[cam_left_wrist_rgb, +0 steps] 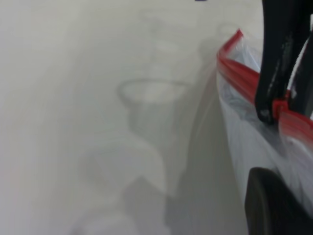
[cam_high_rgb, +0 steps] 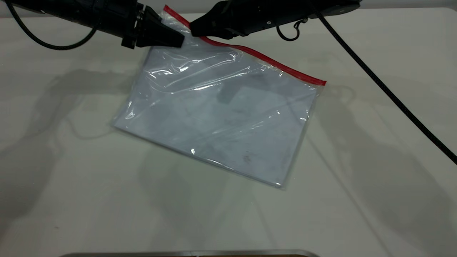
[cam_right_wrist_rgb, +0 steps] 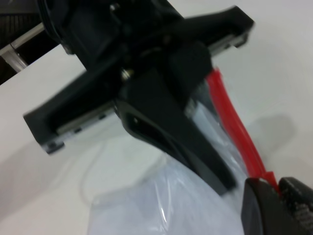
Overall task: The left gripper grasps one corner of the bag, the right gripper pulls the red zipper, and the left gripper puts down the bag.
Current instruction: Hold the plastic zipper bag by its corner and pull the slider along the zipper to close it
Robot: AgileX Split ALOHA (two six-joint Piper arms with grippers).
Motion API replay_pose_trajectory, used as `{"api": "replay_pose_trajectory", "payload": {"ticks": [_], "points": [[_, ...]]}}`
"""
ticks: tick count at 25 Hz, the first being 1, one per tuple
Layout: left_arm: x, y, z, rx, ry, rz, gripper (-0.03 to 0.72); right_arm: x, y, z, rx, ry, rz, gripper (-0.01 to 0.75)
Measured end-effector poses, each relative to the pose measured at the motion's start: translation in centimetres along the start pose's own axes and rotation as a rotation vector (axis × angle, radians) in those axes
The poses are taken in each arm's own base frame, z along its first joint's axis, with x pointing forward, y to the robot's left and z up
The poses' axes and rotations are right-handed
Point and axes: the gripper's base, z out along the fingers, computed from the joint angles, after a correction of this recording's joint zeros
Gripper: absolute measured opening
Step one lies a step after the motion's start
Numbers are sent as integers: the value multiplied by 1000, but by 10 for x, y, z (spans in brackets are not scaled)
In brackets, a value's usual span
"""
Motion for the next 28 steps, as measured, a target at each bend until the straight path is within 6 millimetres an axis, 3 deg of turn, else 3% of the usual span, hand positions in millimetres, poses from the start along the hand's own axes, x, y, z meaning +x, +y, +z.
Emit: {"api": "replay_pose_trajectory", "payload": {"ticks": [28], "points": [[-16,17,-37,-133,-234,-35,52,15,-45,-35,171,152,-67,37]]}}
